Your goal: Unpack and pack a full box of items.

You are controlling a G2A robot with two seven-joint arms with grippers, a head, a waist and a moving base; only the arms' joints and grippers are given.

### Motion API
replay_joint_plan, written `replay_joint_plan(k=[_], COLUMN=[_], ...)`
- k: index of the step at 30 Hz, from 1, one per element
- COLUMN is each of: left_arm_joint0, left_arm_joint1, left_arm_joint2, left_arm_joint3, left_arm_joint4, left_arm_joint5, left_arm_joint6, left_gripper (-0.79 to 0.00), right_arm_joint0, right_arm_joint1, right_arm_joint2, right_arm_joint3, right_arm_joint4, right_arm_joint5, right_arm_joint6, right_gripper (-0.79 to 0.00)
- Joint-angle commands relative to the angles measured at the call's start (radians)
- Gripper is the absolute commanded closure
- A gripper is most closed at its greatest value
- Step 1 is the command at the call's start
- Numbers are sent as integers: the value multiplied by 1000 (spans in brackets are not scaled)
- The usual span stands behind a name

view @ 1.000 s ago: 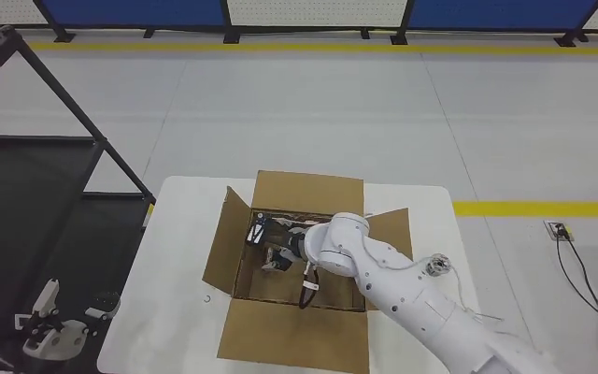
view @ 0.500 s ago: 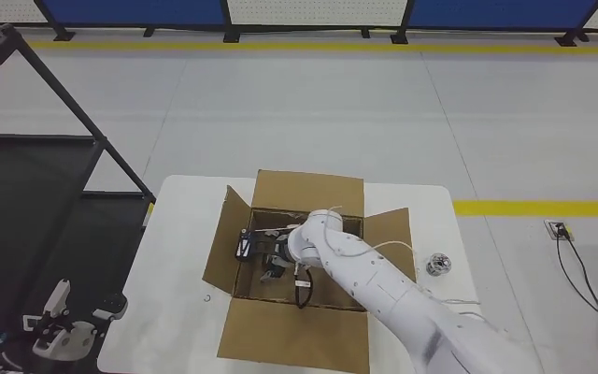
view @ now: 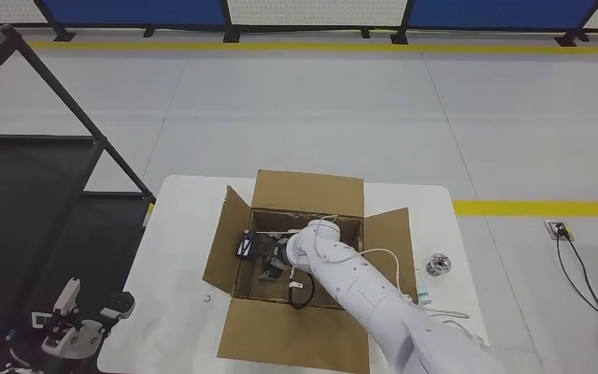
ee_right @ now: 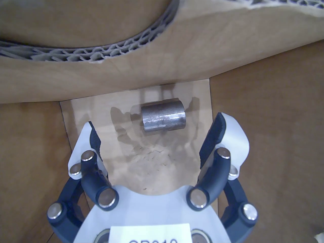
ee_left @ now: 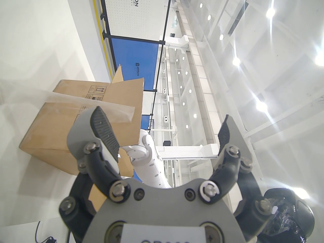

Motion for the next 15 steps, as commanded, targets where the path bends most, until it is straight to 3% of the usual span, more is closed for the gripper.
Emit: replay_joint_plan(k=[1,15], left_arm_joint0=[0,0], left_arm_joint1=[0,0], left_arm_joint2=[0,-2], left_arm_joint3=[0,4], left_arm_joint4=[0,0], left_arm_joint5=[0,-1], left_arm_joint6=[0,7], left_gripper=[-785,-785], right_arm_joint0=[0,0], right_arm_joint1=[0,0], right_arm_joint2=[0,0], right_arm_joint3=[0,0], right_arm_joint4=[0,0], right_arm_joint5=[0,0], right_arm_joint6=[0,0], right_gripper=[-785,-785])
